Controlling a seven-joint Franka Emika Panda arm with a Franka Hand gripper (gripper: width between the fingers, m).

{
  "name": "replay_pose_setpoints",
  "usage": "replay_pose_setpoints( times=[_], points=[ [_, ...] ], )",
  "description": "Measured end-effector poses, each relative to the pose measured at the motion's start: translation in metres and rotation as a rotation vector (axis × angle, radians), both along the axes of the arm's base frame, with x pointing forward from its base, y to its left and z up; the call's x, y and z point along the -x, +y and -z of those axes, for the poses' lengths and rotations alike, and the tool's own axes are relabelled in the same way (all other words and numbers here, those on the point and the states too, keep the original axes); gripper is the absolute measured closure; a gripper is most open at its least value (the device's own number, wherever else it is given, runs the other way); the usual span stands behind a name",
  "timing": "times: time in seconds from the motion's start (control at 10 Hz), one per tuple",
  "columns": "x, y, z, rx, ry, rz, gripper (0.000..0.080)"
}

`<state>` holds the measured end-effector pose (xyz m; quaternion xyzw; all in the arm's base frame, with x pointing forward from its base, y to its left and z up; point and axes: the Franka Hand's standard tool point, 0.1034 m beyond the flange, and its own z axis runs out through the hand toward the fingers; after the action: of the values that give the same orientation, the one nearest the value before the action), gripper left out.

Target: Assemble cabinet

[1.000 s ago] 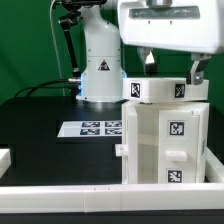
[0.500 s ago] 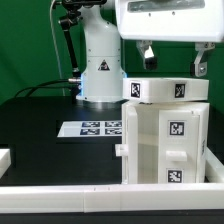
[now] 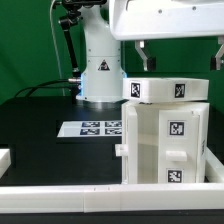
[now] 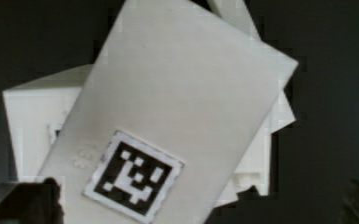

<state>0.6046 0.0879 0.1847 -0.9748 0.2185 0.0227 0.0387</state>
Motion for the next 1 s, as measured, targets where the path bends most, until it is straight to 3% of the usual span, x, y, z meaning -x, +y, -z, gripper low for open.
replay_pose_setpoints(
  times=[1.0],
  points=[
    [-0.001,-0.0001,-0.0038,-0.026,-0.074,-0.915,0.0003]
  ],
)
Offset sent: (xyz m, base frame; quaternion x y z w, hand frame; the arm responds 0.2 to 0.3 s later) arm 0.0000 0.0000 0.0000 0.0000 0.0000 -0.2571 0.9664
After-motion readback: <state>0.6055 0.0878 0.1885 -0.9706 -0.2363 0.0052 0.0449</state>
